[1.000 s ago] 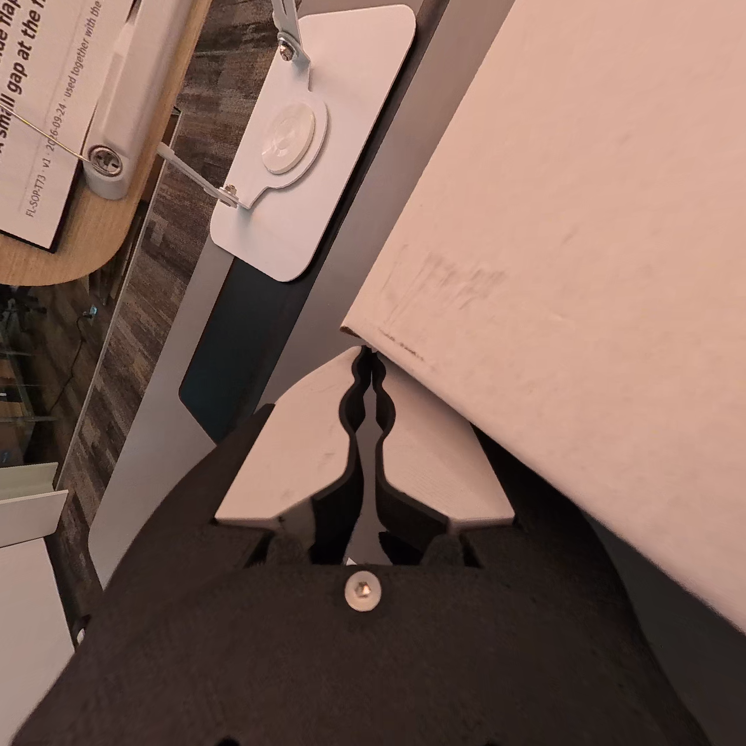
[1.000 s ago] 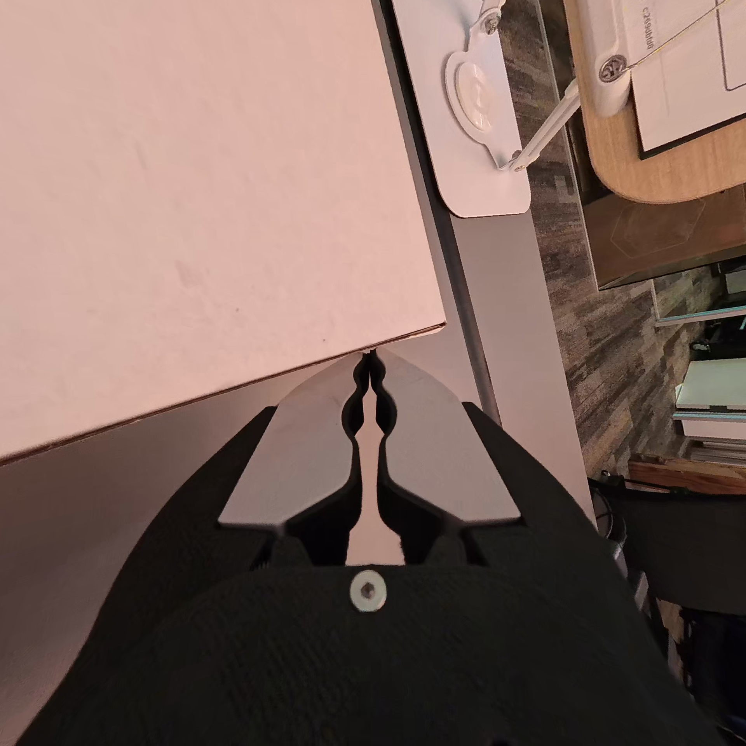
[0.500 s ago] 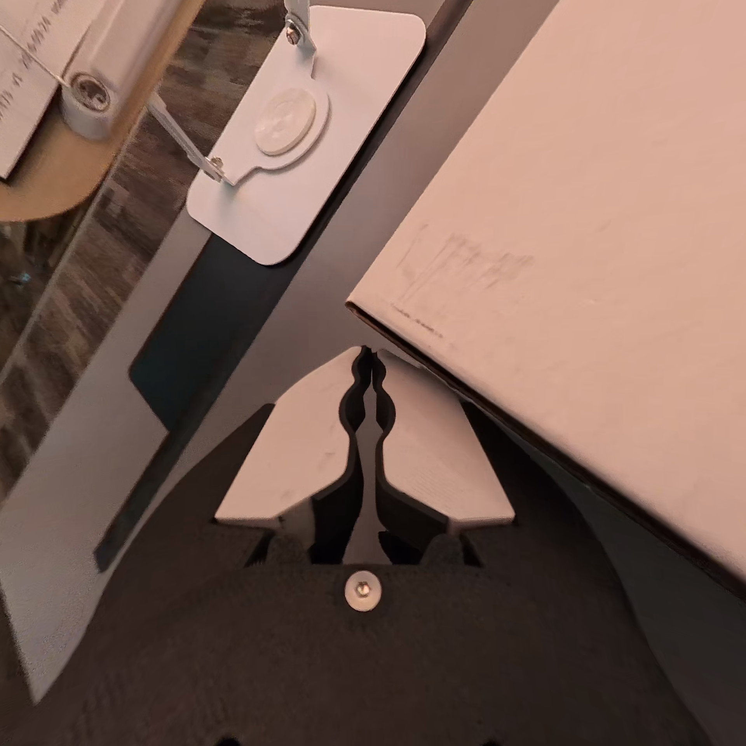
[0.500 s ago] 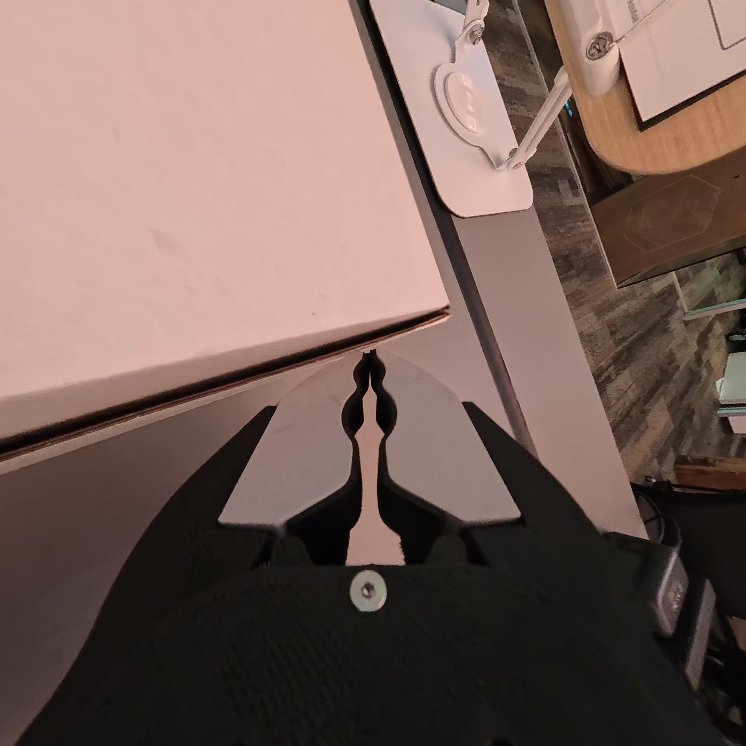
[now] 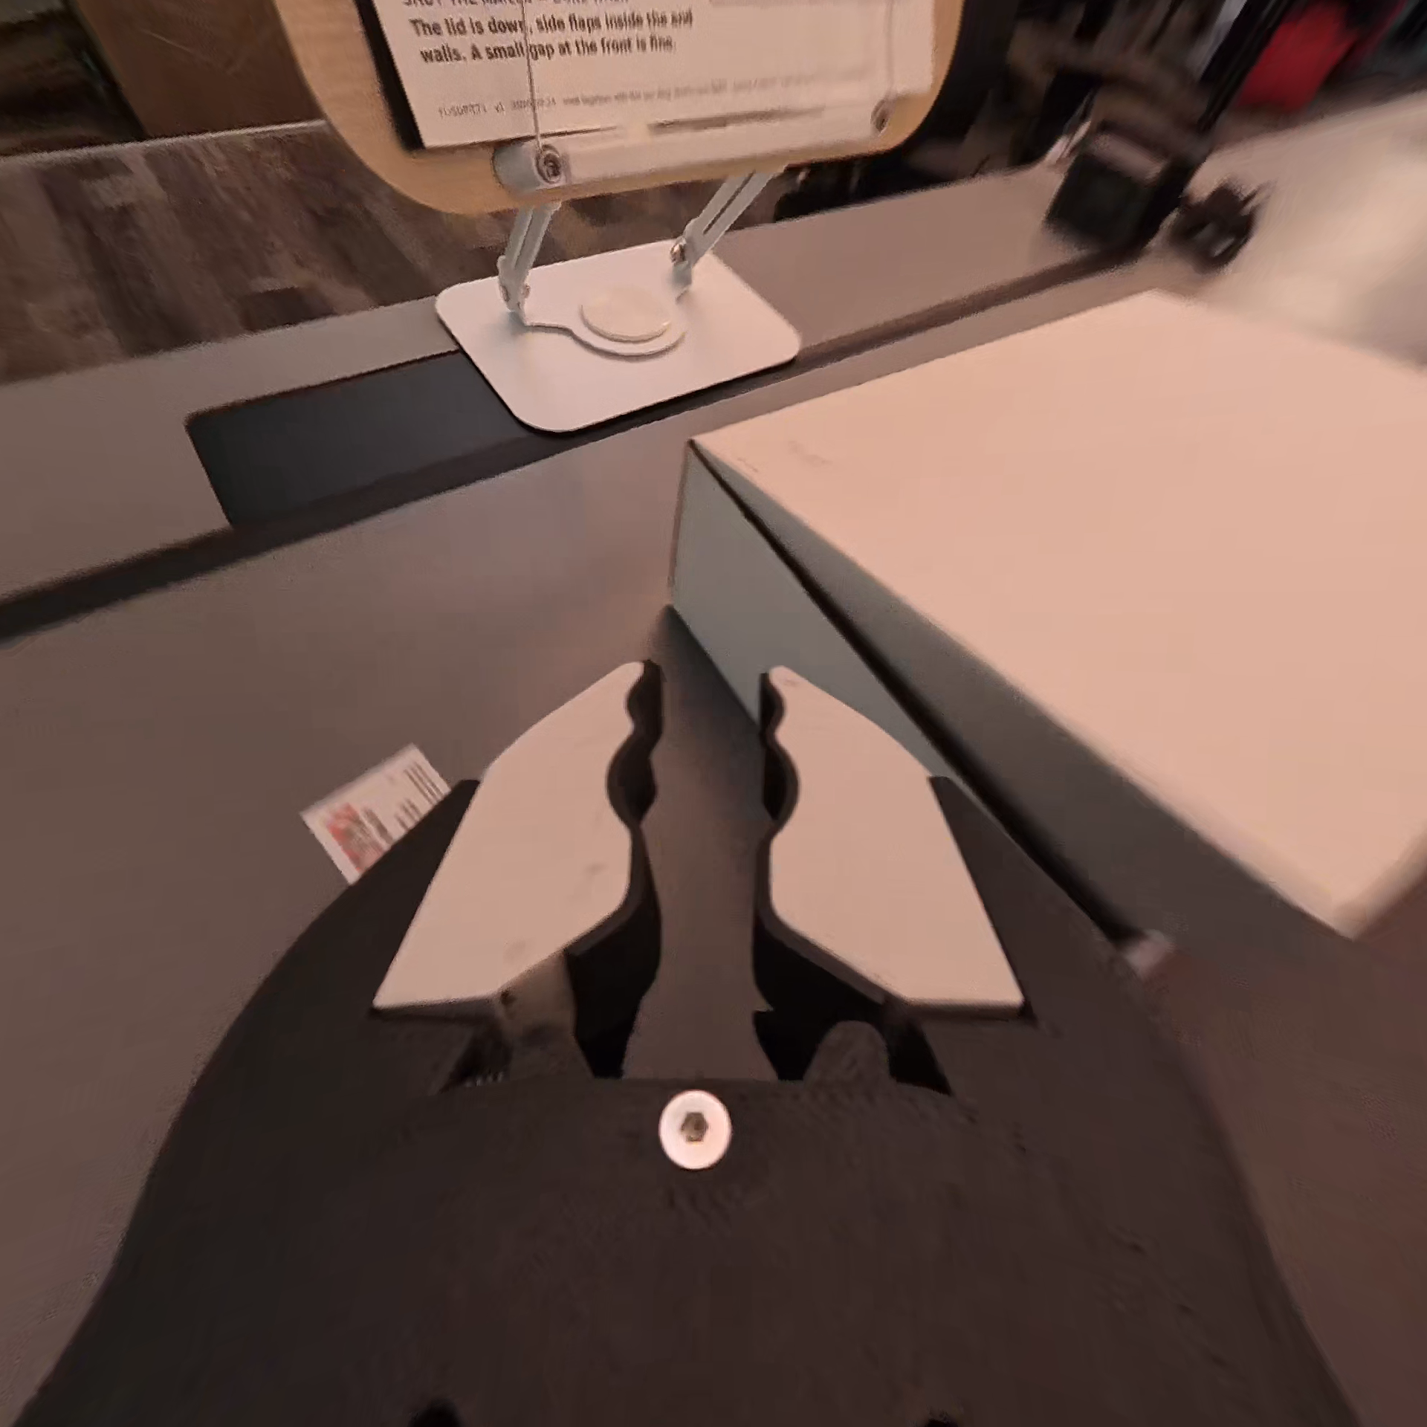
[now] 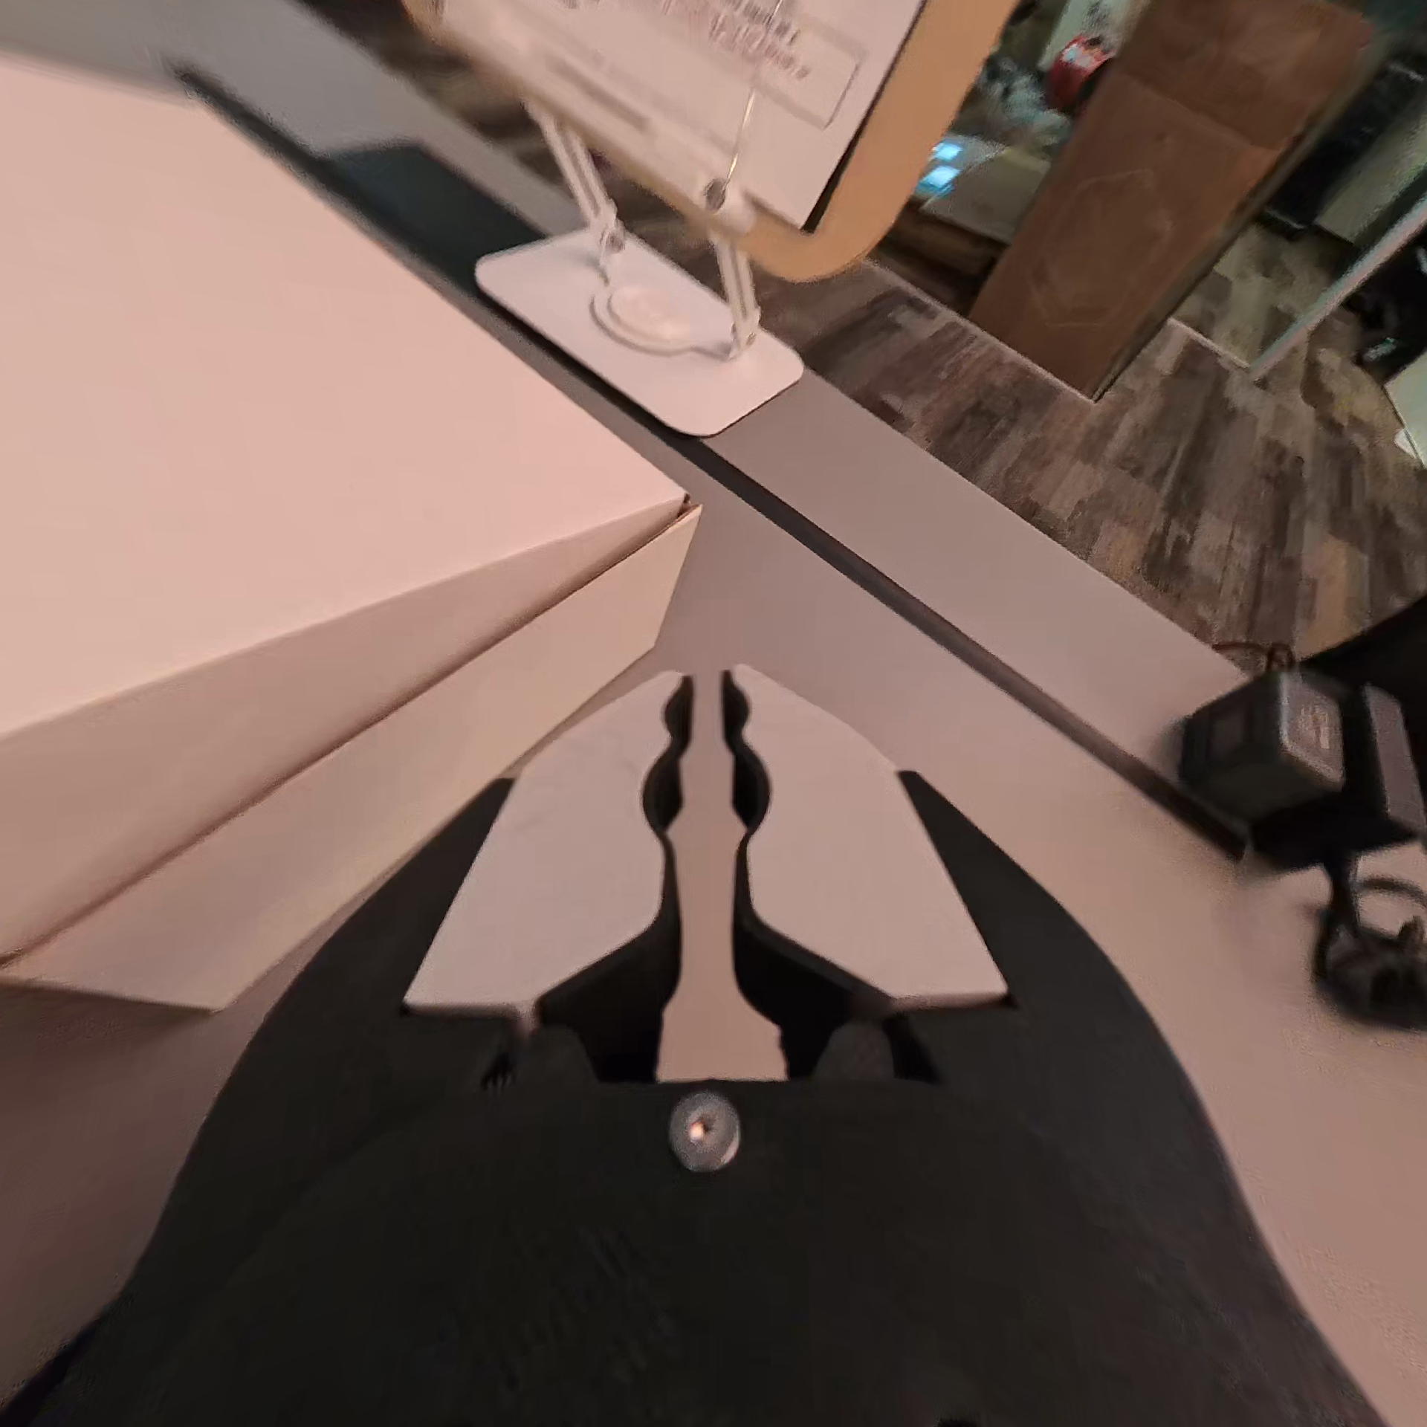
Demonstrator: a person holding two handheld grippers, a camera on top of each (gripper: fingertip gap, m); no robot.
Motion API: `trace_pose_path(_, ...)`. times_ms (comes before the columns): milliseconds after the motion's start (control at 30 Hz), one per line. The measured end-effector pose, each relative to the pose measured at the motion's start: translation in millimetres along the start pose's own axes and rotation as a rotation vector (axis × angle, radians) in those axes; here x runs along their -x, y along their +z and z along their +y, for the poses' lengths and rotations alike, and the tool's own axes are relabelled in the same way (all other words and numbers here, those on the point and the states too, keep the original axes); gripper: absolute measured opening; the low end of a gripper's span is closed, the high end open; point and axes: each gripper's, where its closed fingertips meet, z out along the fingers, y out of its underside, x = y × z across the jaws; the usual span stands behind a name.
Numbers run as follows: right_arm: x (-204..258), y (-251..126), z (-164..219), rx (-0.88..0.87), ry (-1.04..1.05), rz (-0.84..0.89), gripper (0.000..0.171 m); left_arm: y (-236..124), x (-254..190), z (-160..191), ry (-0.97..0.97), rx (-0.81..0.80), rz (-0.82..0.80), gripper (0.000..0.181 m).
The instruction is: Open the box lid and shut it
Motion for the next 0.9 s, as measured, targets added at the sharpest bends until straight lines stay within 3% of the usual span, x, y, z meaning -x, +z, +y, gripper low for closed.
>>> trace_pose_path(67, 12, -33, 3, -0.086, 0.101, 0.027, 0.029, -31, -18, 4, -0.116, -0.089, 0.073, 0.041)
trace_pose_path(200, 62, -86, -2, -0.365, 0.317, -0.026, 0.053, -67, -81, 15, -0.239, -0.255, 0.262, 0.059)
trace_pose_path(300, 95, -99, -3, -0.486, 0.407, -0.049, 0.061, -46, -104, 37, -0.14, -0.204, 0.125, 0.071)
trace_pose_path(433, 116, -84, -1, -0.472, 0.441, -0.048, 0.065, -16, -111, 51, -0.093, -0.155, -0.009, 0.067)
trace_pose_path(667, 131, -51, 4, -0.324, 0.392, 0.013, 0.055, -10, -101, 48, 0.02, -0.142, -0.206, 0.034)
trace_pose_path(800, 128, -47, 8, -0.253, 0.305, 0.102, 0.029, -13, -100, 49, 0.172, -0.069, -0.275, 0.011)
trace_pose_path(900, 130, -48, 7, -0.226, 0.229, 0.135, 0.009, -13, -99, 52, 0.3, -0.017, -0.353, 0.009)
